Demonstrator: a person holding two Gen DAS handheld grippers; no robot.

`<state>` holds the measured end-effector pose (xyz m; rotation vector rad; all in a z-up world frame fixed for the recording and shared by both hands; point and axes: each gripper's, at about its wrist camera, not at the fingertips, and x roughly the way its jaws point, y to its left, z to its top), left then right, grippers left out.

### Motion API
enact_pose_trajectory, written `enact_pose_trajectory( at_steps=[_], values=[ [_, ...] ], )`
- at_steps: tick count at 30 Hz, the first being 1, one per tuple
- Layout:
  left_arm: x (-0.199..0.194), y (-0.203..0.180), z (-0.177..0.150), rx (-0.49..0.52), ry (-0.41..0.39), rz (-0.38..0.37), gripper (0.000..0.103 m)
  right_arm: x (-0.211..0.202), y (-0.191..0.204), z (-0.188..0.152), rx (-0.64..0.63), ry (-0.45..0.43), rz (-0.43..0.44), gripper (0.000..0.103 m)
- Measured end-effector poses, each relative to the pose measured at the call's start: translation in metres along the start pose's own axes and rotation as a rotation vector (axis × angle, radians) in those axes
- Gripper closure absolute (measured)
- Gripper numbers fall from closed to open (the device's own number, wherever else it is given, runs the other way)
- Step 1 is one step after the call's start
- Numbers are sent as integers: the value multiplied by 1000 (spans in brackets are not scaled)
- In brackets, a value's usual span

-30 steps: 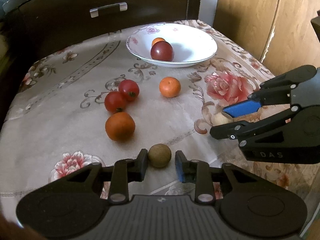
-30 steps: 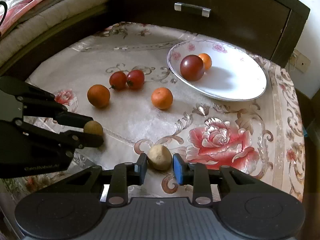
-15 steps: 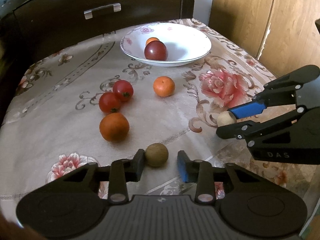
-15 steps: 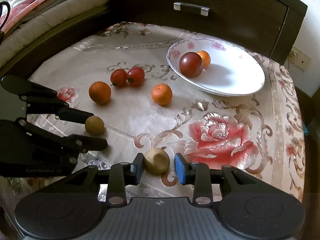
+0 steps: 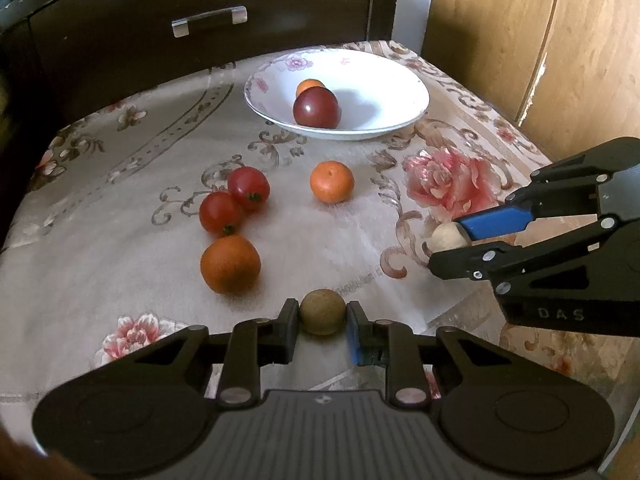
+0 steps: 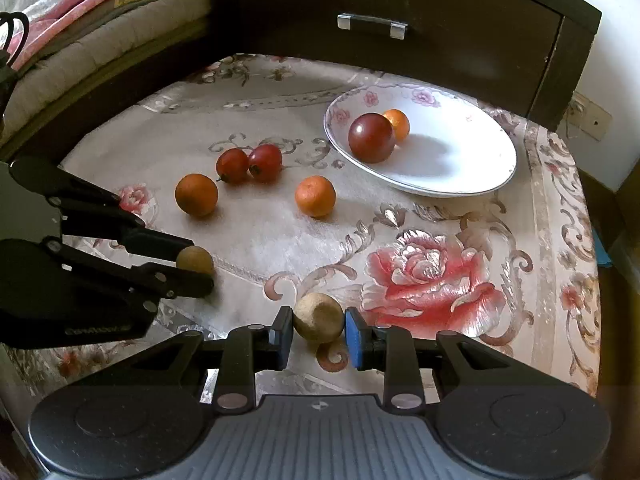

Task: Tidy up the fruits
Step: 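Carry the kiwi and potato into the white bowl and release them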

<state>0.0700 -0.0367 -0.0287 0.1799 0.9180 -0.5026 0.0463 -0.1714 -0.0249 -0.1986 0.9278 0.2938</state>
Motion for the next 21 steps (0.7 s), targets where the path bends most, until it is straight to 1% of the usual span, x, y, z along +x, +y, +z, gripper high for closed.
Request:
enact_pose_trajectory(
  at_steps=[6, 11, 15, 21],
  values=[
    [-5, 4, 12, -29, -41, -5, 70, 1, 0, 9, 5, -16, 15, 82],
    [-5, 6, 28, -39, -81, 7, 70, -2, -2, 21, 8, -53, 25, 82],
    [-4, 6, 44, -43, -115, 2, 70, -5, -9, 30, 25, -82, 17, 82],
    [9, 2, 66, -34, -138, -4, 70, -5, -25, 42, 60, -113, -3, 82]
  ],
)
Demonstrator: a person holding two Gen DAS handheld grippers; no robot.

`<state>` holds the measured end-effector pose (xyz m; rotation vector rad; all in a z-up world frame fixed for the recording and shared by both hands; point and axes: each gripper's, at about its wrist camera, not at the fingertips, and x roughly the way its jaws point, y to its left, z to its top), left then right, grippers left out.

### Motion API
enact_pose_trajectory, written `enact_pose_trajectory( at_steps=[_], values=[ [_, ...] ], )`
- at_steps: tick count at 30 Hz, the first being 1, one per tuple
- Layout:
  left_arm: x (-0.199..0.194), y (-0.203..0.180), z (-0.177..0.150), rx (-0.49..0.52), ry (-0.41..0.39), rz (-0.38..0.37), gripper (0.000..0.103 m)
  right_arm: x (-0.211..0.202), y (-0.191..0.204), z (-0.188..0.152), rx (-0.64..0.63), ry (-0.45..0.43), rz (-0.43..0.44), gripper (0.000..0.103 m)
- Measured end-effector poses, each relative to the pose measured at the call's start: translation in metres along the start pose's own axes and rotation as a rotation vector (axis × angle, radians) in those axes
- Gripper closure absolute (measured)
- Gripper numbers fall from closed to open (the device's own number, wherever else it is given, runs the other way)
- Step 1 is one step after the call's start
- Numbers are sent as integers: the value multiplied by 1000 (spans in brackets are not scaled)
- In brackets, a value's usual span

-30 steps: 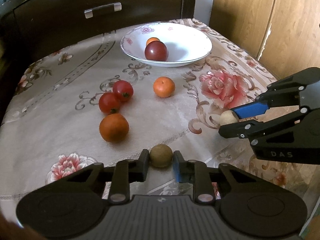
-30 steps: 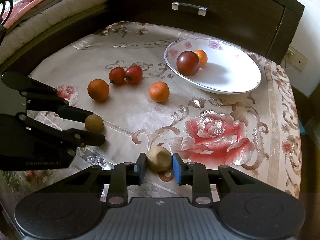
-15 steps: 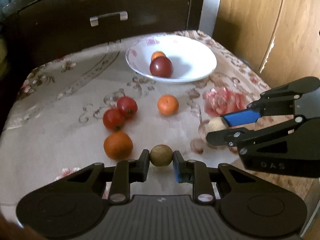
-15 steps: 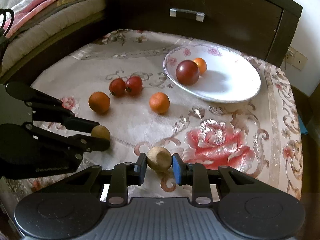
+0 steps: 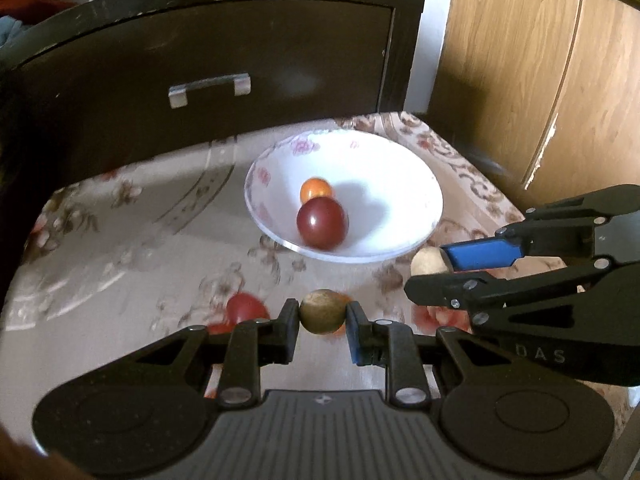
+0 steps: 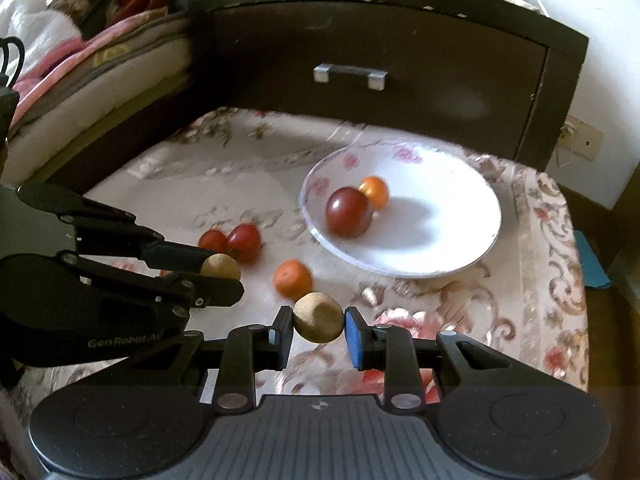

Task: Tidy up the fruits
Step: 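Carry the kiwi and potato into the white bowl and release them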

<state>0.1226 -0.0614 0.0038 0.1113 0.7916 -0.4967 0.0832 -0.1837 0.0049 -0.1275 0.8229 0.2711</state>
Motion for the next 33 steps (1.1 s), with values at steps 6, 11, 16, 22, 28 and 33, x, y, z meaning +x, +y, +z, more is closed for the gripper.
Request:
enact_pose_trajectory(
  at_steps=[6, 11, 16, 22, 28, 33],
  values=[
    [9, 0, 22, 6, -39, 7, 70, 3, -15, 15, 23, -41, -27, 82],
    [18, 6, 35, -3, -58, 21, 70, 9, -29, 26, 57, -58, -38, 81],
    [28, 10, 43, -4, -68, 30, 70, 19, -37, 28, 63, -55, -51, 81],
    [43, 14, 53, -2, -71, 38, 70, 31, -45, 35, 61, -58, -57, 81],
    [50, 17, 60, 1, -80, 41, 70, 43, -50, 37, 64, -45, -60, 81],
    [54, 23, 63, -17, -81, 36, 70, 49, -51, 36, 67, -34, -64, 81]
  ],
)
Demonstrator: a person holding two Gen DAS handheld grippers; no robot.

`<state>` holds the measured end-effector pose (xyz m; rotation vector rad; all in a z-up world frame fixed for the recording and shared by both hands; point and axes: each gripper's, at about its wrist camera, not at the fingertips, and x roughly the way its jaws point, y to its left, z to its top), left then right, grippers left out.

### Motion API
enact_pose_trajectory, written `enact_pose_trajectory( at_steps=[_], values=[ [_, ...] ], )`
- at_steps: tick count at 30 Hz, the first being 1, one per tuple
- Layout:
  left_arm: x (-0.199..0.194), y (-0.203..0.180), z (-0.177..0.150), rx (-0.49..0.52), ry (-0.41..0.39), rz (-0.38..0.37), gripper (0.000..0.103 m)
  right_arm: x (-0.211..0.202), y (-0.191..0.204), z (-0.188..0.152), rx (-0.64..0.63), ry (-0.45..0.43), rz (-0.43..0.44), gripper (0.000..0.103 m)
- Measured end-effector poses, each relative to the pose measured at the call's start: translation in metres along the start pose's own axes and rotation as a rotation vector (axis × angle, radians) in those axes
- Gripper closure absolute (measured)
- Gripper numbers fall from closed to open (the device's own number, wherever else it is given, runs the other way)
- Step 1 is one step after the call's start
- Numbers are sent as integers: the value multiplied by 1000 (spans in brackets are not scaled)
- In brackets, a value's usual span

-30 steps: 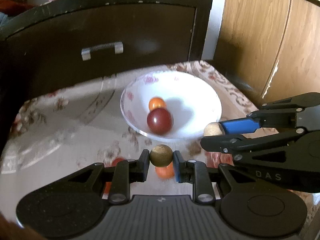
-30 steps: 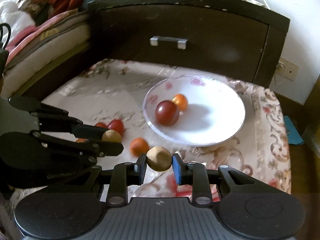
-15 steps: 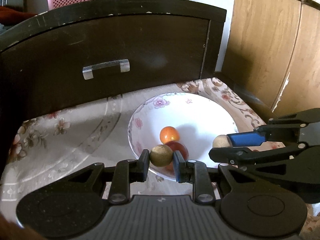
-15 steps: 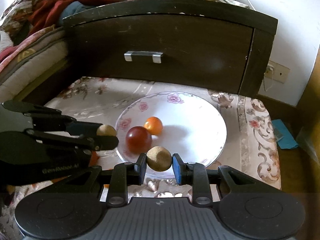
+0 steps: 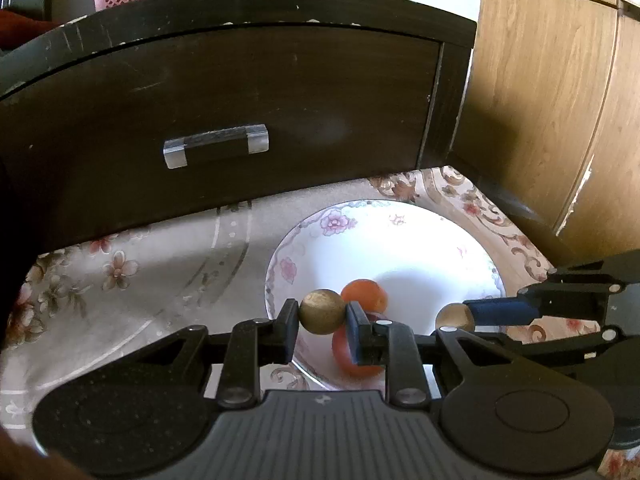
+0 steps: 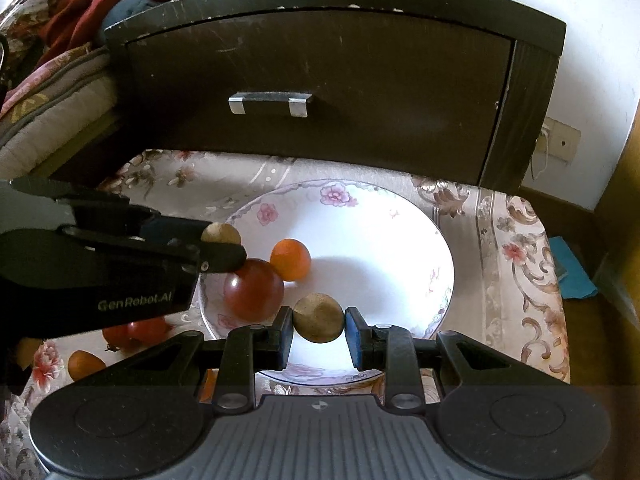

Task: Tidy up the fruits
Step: 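Carry the kiwi and potato into the white bowl and release them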

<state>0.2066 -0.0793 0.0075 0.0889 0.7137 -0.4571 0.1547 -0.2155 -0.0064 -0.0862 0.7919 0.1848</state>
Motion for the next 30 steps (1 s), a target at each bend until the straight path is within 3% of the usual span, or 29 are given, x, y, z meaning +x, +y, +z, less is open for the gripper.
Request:
enact_pose_trajectory(
  at_steps=[17, 30],
  values=[
    [7, 0, 6, -2, 1, 9, 65, 4, -3, 0, 19, -5, -1, 80],
    [-9, -5, 0, 1, 1, 12, 64, -2, 2, 0, 16, -16, 5, 80]
  ],
)
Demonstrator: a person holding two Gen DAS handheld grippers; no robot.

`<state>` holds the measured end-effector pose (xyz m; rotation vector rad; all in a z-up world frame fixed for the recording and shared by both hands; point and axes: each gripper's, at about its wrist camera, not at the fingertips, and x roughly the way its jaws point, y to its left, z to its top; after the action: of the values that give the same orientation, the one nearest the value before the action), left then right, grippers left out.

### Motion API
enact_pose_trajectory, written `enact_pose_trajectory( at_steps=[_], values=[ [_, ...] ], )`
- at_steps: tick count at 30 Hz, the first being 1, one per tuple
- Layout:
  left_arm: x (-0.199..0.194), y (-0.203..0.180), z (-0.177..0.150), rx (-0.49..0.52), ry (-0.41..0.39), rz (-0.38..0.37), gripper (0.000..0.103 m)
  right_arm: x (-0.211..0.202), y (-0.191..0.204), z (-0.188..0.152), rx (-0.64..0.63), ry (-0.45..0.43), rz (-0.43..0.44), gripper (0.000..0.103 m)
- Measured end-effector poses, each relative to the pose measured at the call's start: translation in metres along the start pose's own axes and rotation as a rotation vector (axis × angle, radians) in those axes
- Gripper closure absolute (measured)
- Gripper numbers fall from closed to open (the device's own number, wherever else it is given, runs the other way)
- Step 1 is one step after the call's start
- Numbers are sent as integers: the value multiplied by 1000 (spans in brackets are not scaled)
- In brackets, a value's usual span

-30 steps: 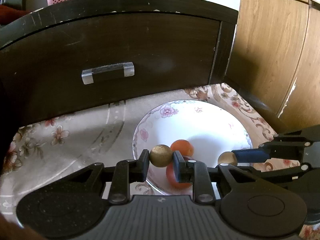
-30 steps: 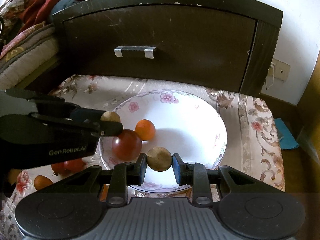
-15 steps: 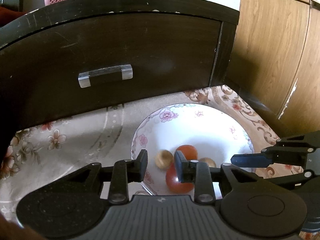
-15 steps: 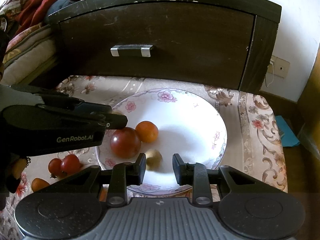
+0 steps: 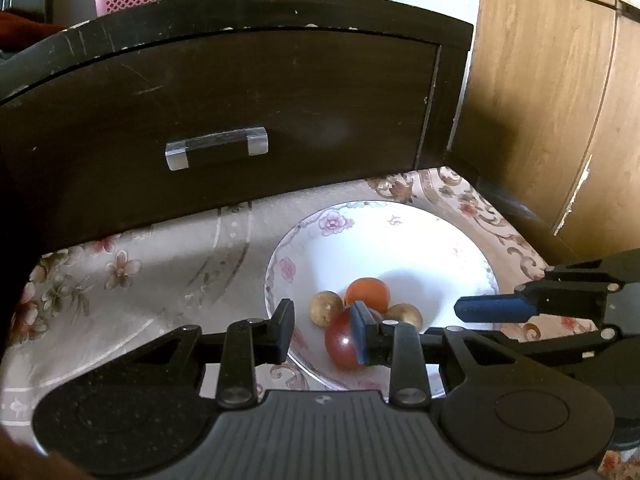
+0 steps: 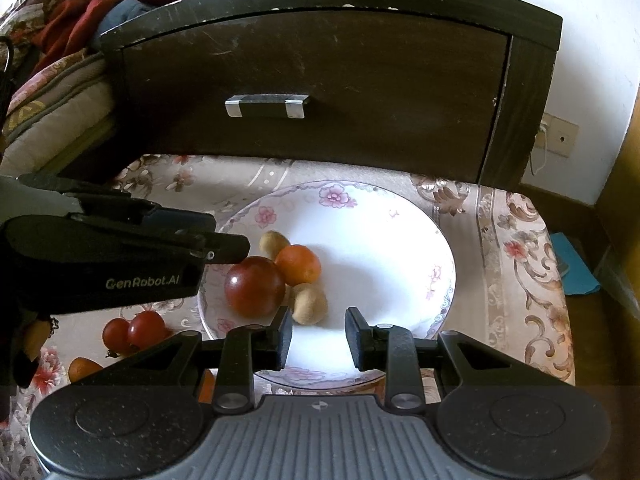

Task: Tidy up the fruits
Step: 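Carry the kiwi and potato into the white bowl and release them, then move both open tools back toward the oranges on the cloth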

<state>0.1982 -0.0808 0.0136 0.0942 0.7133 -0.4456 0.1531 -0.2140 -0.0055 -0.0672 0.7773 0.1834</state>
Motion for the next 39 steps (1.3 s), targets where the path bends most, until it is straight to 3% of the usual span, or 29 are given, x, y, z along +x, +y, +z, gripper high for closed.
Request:
enact_pose_trajectory(
  at_steps=[21, 33, 39],
  values=[
    [-56, 9, -33, -14, 28, 27, 64, -21, 34, -8, -46, 5, 59, 78],
    [-81, 18, -84, -75, 111, 50, 63, -33, 51, -25, -57, 46, 96, 75],
    [-76, 24, -94, -87, 140, 64, 63, -35, 59, -32, -50, 64, 106, 74]
  ],
)
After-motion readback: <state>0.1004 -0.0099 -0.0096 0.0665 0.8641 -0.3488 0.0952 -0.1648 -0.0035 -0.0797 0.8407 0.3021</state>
